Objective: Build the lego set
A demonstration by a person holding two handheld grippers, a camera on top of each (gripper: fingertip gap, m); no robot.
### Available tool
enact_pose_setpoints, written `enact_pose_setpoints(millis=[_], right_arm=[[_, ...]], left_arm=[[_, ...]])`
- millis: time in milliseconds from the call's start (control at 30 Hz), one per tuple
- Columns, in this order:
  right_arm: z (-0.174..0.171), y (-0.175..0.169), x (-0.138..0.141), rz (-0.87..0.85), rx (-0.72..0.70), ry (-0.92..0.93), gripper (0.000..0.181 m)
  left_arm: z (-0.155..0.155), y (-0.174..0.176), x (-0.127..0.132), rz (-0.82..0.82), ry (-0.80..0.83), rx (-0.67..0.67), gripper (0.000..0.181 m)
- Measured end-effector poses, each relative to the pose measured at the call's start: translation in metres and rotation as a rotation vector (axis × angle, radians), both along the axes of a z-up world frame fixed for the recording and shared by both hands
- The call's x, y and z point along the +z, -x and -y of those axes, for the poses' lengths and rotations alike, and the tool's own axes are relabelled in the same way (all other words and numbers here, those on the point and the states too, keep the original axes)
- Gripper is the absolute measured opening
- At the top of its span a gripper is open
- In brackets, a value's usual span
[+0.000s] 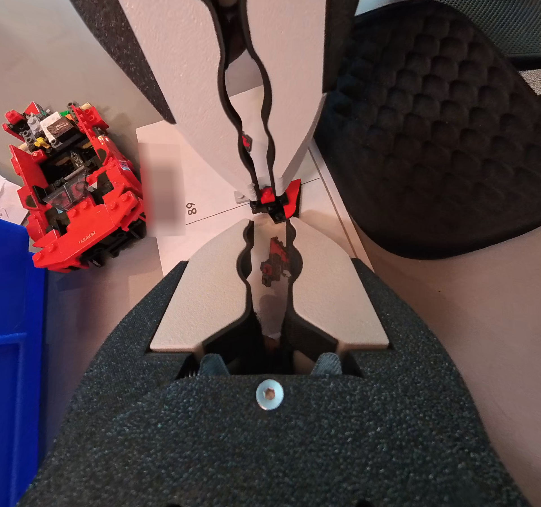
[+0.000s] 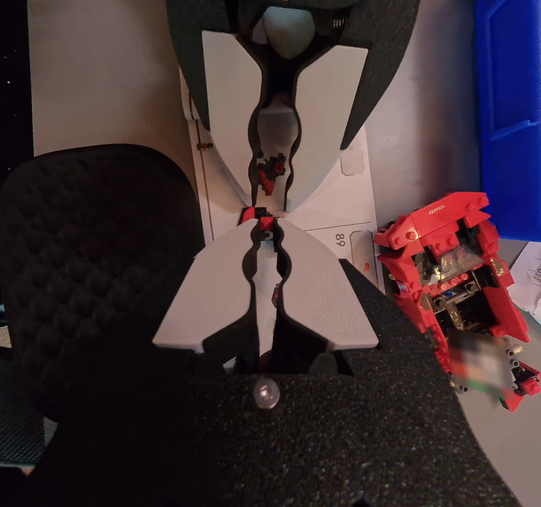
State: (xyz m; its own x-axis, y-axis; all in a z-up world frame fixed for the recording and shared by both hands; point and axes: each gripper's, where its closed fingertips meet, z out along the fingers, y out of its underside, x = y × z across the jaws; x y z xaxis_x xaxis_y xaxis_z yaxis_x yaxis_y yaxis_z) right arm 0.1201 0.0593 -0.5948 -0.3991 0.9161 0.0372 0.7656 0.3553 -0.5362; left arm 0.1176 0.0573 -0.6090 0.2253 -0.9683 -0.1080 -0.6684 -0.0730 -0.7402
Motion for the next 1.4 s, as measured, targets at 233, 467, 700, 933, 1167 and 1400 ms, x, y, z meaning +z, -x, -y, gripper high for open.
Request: enact_pose_setpoints(millis=[233,467,700,933,1167,1400], right_arm=[[0.0,-0.0004,-0.0004,0.077,0.006,-0.009,0.008],[-0.0001,-0.0006,-0.0003,0.143,0.044,-0.086,0.008],[-0.0004,0.0002,-0.0006,0.165,0.058,-0.084,0.008],[-0.0001,-0.0001,-0.001,0.187,0.055,-0.082,0.008],[0.0003,0.0002,0.0034,0.155,0.052,-0.065,0.008],[0.0013,0.0011,-0.0002,0.165,0.059,-0.063,0.008]], left_arm=[[-0.0001,-0.0001,-0.0001,0.002,0.005,0.001,0.02],[0.0001,-0.0002,-0.0003,0.005,0.019,0.002,0.019],[0.0001,-0.0002,-0.0002,0.005,0.015,0.002,0.019],[0.0002,-0.0003,-0.0003,0.005,0.014,0.001,0.018],[0.0001,-0.0002,-0.0002,0.004,0.011,0.001,0.018],[0.0002,-0.0001,-0.0002,0.004,0.01,0.002,0.018]])
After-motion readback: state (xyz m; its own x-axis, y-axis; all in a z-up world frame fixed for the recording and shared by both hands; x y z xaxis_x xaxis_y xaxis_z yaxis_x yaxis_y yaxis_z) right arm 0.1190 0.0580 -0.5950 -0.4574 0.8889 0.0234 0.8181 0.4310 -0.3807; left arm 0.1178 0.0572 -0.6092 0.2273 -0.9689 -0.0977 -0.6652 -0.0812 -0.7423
